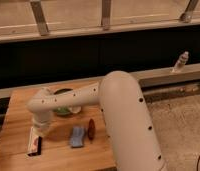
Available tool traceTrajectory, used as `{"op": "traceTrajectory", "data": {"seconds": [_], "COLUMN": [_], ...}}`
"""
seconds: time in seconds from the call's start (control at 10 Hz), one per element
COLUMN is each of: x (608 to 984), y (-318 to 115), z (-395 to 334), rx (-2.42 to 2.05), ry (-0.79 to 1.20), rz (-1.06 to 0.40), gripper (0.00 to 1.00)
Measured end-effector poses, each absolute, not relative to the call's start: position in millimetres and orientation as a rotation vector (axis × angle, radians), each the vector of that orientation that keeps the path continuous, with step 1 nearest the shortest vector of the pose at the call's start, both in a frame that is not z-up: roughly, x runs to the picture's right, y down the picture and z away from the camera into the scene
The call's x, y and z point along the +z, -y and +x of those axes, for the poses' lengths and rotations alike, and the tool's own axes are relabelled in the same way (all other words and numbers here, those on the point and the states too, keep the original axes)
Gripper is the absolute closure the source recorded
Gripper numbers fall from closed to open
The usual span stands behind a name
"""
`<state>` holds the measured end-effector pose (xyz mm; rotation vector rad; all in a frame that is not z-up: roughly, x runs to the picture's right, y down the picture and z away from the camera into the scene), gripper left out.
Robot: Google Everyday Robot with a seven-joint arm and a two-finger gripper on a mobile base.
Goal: Push the eraser across the table
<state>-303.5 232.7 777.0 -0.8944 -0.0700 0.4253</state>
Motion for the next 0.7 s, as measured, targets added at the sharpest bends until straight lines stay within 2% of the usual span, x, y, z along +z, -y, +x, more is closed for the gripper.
{"op": "traceTrajectory", "data": {"seconds": [0.3,0.6,0.7], "x": [770,758,754], "y": [-199,-184,-183], "z": [-265,-195,-181], "rx": [0.538,0.669,0.696], "ry": [0.048,0.027,0.023], "rz": [-0.799,-0.721,-0.708], "gripper": [1.0,1.0,0.97]}}
